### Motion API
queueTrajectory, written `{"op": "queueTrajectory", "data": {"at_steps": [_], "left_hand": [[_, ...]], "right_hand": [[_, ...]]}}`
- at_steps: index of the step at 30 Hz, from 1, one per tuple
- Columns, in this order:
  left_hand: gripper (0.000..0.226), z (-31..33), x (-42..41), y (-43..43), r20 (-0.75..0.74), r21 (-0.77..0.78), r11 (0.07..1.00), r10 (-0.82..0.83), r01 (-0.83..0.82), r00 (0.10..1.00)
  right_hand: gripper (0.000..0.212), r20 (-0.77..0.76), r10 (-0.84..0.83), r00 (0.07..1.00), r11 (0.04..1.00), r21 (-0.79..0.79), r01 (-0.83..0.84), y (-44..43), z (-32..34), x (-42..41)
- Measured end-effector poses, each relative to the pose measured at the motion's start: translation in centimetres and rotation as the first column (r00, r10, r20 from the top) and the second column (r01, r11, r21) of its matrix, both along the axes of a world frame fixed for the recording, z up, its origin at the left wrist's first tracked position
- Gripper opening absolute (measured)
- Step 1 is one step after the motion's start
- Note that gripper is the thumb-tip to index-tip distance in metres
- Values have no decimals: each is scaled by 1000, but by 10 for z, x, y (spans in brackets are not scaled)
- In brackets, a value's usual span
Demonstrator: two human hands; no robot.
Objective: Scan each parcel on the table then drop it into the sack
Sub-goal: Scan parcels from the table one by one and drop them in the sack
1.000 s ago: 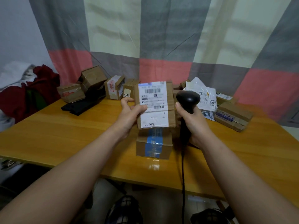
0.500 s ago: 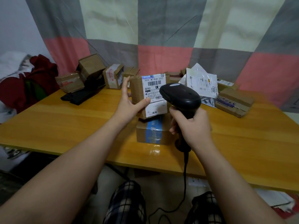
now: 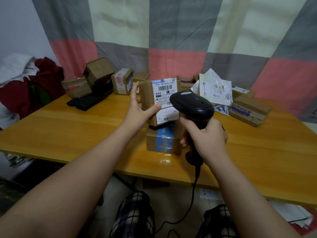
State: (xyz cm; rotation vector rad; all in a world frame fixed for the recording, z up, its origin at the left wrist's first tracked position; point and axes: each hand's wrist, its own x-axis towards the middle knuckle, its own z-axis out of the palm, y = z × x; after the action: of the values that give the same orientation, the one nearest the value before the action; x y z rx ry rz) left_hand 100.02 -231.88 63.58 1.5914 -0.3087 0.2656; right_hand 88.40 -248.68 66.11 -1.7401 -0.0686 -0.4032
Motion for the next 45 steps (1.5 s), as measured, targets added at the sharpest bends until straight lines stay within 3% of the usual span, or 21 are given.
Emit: {"op": "queueTrajectory", "data": {"at_steps": [5,11,15,19,25,28,32,35,39,42,45], "left_hand": [[99,-8,-40,24,64,-90,986,144,-138,988],[100,-27,-136,114,132,-33,924,382,-381,915],[100,-61,-206,185,56,-1,780,624,-625,779],[99,-100,-271,242,23,101,602,795,-792,606],[112,-152,-321,313,-68,384,373,924,-845,377],[116,-171,-319,333,-142,524,382,921,-761,364],[110,-185,-311,331,-232,647,513,837,-564,495],[108,-185,-308,328,-285,649,563,803,-511,523],[107,-181,-312,328,-338,621,597,789,-508,513],[106,-178,-318,324,-353,620,612,776,-491,523],[105,-176,-323,322,-359,629,584,804,-513,474]], "right_hand": [[12,8,135,991,991,18,-135,18,-2,0],[15,-15,415,910,908,-51,-415,103,-13,-5],[12,-111,578,809,804,-95,-587,181,-47,-23],[36,-249,662,707,686,-179,-705,242,-91,-47],[37,-401,641,655,619,-236,-749,306,-154,-61],[41,-451,595,666,633,-247,-733,321,-170,-59],[38,-495,508,705,605,-378,-701,330,-194,-48],[56,-557,368,744,547,-518,-658,337,-219,-38],[72,-641,328,694,626,-402,-668,351,-242,-31],[68,-685,378,623,636,-297,-713,359,-252,-41],[59,-639,399,658,733,-209,-648,348,-236,-49]]}}
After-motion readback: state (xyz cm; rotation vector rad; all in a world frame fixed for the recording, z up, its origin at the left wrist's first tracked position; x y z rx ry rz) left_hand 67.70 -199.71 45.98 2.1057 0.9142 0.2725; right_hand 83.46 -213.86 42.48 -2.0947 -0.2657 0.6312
